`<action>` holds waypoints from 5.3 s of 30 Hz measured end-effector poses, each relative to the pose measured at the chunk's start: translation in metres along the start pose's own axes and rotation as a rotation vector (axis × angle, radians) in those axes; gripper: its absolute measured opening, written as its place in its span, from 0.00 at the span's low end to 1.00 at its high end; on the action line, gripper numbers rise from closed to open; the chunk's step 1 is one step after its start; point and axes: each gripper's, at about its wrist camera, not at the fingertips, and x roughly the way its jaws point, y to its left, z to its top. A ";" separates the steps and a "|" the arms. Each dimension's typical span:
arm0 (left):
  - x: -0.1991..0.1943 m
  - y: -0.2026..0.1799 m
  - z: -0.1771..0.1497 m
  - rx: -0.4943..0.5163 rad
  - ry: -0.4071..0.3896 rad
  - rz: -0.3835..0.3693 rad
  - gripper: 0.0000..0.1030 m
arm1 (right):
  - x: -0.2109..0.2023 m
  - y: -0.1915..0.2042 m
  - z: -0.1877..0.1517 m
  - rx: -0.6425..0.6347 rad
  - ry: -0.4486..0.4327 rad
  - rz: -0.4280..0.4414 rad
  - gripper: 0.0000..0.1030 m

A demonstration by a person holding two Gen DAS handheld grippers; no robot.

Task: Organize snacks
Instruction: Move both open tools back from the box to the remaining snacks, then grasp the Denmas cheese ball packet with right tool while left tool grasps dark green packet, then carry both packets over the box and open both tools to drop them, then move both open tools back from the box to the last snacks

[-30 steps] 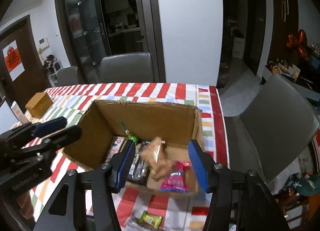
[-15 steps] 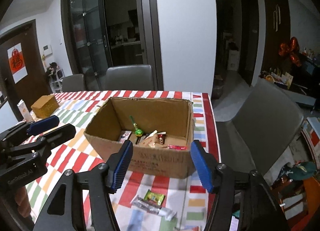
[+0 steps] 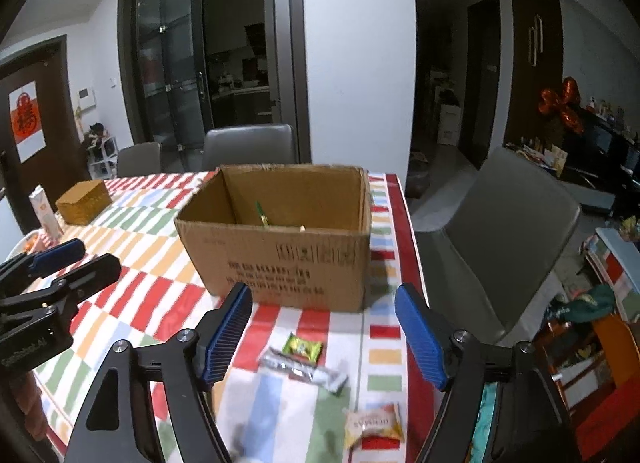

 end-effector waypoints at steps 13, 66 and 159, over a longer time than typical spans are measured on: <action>0.034 0.006 -0.049 -0.034 0.150 0.059 0.71 | 0.025 -0.009 -0.051 0.015 0.143 -0.066 0.78; 0.118 0.006 -0.113 -0.087 0.403 -0.012 0.42 | 0.091 -0.014 -0.126 0.077 0.397 0.038 0.50; 0.096 0.005 0.079 0.124 0.085 -0.007 0.62 | 0.093 0.003 0.072 -0.153 0.077 0.093 0.63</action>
